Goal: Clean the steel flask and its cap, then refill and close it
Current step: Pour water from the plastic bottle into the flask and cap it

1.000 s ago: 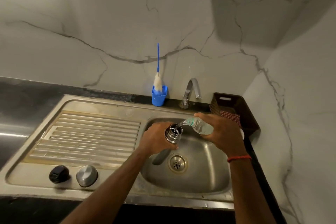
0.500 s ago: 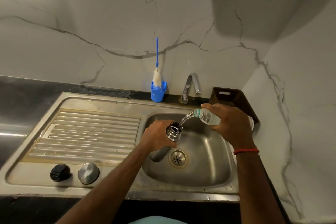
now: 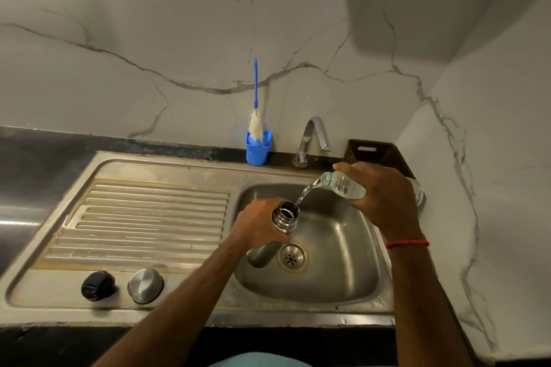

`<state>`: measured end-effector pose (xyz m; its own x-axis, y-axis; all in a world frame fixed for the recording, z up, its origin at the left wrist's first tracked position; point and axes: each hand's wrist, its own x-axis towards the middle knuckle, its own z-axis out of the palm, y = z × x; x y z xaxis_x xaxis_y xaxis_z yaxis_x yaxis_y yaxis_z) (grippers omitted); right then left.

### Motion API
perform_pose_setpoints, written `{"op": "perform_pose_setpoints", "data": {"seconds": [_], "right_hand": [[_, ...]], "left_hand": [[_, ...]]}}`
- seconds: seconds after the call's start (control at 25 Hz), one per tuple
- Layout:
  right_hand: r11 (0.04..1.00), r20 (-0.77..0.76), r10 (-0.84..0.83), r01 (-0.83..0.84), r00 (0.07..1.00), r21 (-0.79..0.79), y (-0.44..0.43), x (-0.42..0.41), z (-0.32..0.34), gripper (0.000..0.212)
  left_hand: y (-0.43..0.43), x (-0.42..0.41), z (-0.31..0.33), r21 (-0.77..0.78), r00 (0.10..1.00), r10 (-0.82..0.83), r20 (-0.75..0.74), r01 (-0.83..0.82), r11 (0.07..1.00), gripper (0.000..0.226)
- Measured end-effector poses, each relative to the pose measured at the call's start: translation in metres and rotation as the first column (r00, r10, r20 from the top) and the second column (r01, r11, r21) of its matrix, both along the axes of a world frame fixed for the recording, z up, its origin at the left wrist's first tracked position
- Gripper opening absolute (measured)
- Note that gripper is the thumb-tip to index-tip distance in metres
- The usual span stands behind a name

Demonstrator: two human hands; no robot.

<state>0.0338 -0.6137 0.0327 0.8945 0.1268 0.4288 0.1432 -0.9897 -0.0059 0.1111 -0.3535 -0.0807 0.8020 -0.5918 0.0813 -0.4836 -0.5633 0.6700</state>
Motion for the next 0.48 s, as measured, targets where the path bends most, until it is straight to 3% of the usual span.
{"op": "perform_pose_setpoints", "data": {"seconds": [0.48], "right_hand": [[1.0,-0.014,0.005,-0.005,1.0,0.023,-0.002,0.0006,0.0002,0.071]], "left_hand": [[0.0021,-0.0003,-0.007,-0.006,0.999,0.02,-0.041,-0.02,1.0,0.065]]}}
